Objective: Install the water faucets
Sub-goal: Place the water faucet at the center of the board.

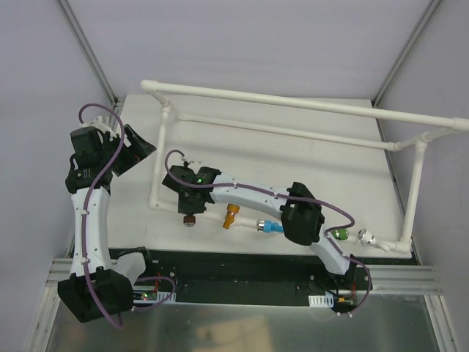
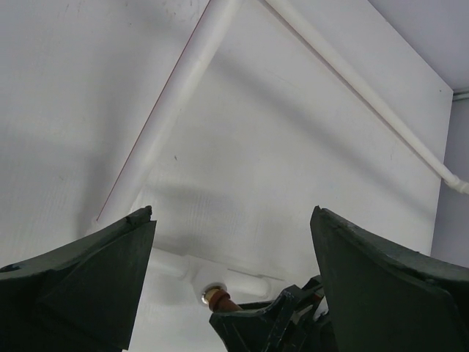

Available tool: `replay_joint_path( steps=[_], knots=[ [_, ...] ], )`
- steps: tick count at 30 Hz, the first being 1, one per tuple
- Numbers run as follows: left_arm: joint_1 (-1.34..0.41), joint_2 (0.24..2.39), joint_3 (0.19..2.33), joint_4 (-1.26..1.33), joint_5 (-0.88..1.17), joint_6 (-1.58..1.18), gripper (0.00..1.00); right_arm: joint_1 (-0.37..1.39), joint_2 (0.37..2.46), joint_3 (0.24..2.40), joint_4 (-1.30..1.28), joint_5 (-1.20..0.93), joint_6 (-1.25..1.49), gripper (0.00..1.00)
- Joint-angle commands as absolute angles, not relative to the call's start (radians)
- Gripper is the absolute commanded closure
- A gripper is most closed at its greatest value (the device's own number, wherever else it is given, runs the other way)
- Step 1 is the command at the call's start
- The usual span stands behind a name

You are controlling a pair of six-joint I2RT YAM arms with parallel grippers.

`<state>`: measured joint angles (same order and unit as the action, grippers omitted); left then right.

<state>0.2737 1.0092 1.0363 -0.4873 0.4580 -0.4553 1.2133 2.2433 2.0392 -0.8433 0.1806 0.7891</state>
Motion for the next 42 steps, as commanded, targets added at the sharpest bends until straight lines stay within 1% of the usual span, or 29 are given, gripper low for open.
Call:
replay_joint_path(
  steps=[1, 7, 10, 16, 22, 29, 34, 42],
  knots=[
    [0.267, 1.038, 1.052, -0.486, 0.448, -0.416, 0.09, 1.215, 2.267, 1.892, -0.851, 0.284, 0.822, 1.0],
    [0.265, 1.091, 1.051, -0.479, 0.462, -0.377, 0.09, 1.215, 2.125, 1.721, -0.85, 0.382, 0.821, 1.0],
    [0.258, 1.103, 1.04, -0.457, 0.46, -0.348, 0.08, 1.215, 2.053, 1.666, -0.793, 0.385, 0.778, 1.0],
    [0.219, 1.163, 1.034, -0.414, 0.468, -0.249, 0.04, 1.233, 1.893, 1.64, -0.668, 0.359, 0.64, 1.0],
    [0.219, 1.232, 1.065, -0.399, 0.445, -0.177, 0.04, 1.265, 1.738, 1.62, -0.663, 0.391, 0.581, 1.0],
    [0.219, 1.333, 1.088, -0.341, 0.393, -0.095, 0.04, 1.298, 1.568, 1.477, -0.664, 0.433, 0.591, 1.0],
    [0.212, 1.4, 1.092, -0.269, 0.431, -0.066, 0.04, 1.319, 1.451, 1.364, -0.684, 0.482, 0.627, 1.0],
    [0.117, 1.492, 1.114, -0.206, 0.42, -0.022, 0.04, 1.322, 1.241, 1.168, -0.693, 0.56, 0.719, 1.0]
  ],
)
